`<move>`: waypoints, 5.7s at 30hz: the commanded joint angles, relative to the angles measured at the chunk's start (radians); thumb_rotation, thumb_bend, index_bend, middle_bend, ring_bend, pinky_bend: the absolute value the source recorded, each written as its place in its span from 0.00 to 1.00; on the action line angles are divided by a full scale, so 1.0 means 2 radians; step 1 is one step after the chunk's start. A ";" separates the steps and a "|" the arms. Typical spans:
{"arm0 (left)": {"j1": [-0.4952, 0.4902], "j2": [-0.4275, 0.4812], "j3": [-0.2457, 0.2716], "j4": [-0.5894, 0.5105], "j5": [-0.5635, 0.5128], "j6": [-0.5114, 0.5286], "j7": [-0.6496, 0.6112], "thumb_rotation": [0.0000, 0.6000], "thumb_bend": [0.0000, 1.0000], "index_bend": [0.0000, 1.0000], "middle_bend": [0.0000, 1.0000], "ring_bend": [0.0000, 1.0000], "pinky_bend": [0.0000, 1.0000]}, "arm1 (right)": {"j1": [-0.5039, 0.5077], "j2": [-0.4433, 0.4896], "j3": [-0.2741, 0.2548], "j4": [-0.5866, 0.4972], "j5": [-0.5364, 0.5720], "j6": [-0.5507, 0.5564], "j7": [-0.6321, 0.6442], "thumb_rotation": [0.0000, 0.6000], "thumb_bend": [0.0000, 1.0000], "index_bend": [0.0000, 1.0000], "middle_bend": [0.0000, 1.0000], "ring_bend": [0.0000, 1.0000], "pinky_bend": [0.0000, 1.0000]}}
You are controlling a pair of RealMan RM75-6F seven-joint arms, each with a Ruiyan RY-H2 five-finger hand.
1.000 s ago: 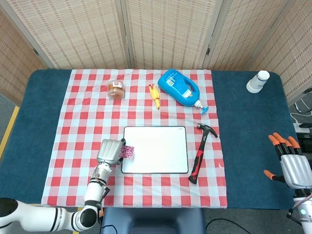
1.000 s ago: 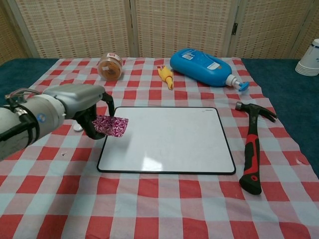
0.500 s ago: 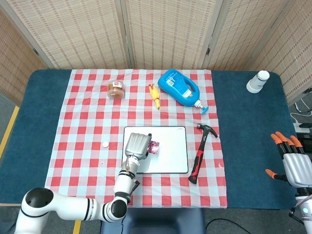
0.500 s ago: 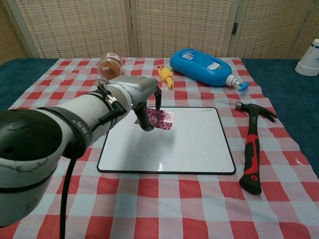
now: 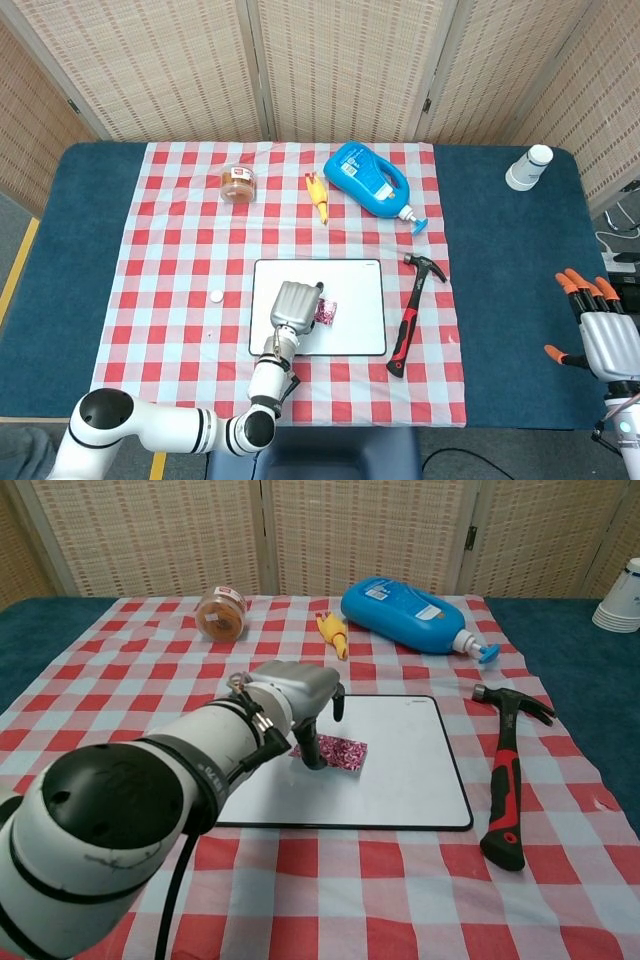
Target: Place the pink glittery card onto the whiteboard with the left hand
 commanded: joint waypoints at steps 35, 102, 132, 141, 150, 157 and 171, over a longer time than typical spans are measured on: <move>0.124 0.149 0.074 -0.038 0.050 0.001 -0.098 1.00 0.30 0.37 0.99 1.00 1.00 | 0.001 -0.010 -0.005 -0.001 -0.006 0.003 -0.024 1.00 0.00 0.00 0.00 0.00 0.00; 0.131 0.128 0.065 0.031 0.023 -0.032 -0.085 1.00 0.32 0.49 1.00 1.00 1.00 | 0.004 -0.015 -0.005 0.004 -0.002 -0.003 -0.030 1.00 0.01 0.00 0.00 0.00 0.00; 0.035 0.028 0.034 -0.012 0.049 -0.005 -0.027 1.00 0.33 0.49 1.00 1.00 1.00 | 0.004 -0.011 -0.005 0.004 -0.002 -0.004 -0.021 1.00 0.01 0.00 0.00 0.00 0.00; 0.011 -0.018 0.028 0.030 0.050 -0.022 -0.020 1.00 0.33 0.50 1.00 1.00 1.00 | 0.006 -0.009 -0.003 0.007 0.003 -0.009 -0.016 1.00 0.01 0.00 0.00 0.00 0.00; 0.003 -0.018 0.014 0.039 0.053 -0.015 -0.010 1.00 0.33 0.50 1.00 1.00 1.00 | 0.007 -0.009 -0.004 0.008 0.002 -0.011 -0.012 1.00 0.01 0.00 0.00 0.00 0.00; 0.000 -0.021 0.005 0.044 0.043 -0.020 -0.008 1.00 0.34 0.50 1.00 1.00 1.00 | 0.007 -0.009 -0.004 0.008 0.004 -0.012 -0.012 1.00 0.01 0.00 0.00 0.00 0.00; -0.005 -0.039 0.001 0.078 0.040 -0.034 -0.017 1.00 0.34 0.49 1.00 1.00 1.00 | 0.008 -0.006 -0.002 0.006 0.011 -0.016 -0.011 1.00 0.01 0.00 0.00 0.00 0.00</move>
